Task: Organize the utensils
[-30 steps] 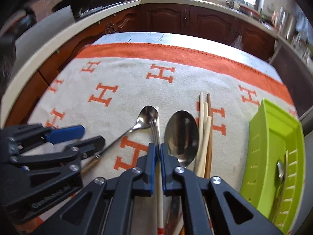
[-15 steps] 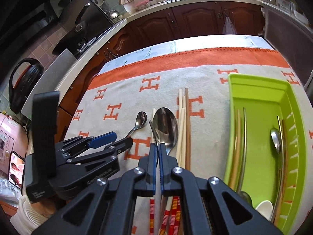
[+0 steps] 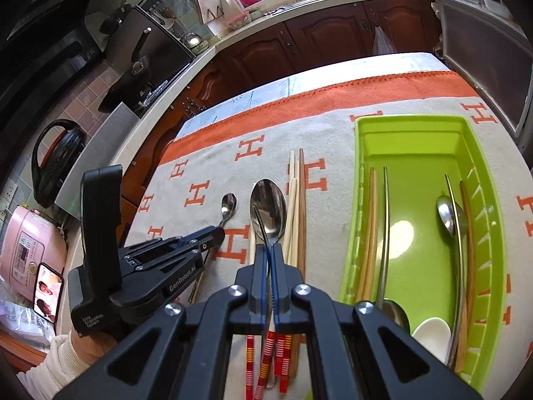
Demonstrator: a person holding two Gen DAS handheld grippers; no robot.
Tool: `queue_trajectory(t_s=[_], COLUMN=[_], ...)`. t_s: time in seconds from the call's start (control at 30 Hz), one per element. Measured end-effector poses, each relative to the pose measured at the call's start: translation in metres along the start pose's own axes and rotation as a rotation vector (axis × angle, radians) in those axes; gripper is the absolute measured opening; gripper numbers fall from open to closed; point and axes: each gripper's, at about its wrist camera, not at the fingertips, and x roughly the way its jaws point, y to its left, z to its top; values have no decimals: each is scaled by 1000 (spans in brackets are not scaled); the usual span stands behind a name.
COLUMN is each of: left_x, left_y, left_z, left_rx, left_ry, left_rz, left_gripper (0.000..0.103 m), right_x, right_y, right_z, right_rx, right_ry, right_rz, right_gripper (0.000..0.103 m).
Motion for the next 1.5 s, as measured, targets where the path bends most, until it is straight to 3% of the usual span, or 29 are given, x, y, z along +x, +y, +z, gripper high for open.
queue_trajectory(t_s=[0.13,0.4,0.73,0.93,1.1,1.3,1.5], left_x=[-12,-49,-100,-110,-94,-58,-42], left_y=[6,-4,-72,-128,-157,-167,-164], left_z=[-7,-26,-17,-8,-10,-16,-22], left_rx=[-76,-128,-58,25,49,38,3], left_ry=[36,62,36,39,78,132,151], left_rz=[-91,-230,-335,-405,-397,-364,-334], left_gripper=[1,1,1,1,1,1,1], right_x=[-11,-33,-77,-118,-119,-80,-50], right_y=[-6,-18,-46,-65,-71,-78,-88], right_z=[-3,-12,-8,4,8,11,20], right_rx=[13,38,110,113,53,-14,55], right_ry=[-14,-37,-78,-113,-70,5,36], right_rz=[20,37,87,28,-106,-233,-170], right_gripper=[2,2,2,2,2,2,3])
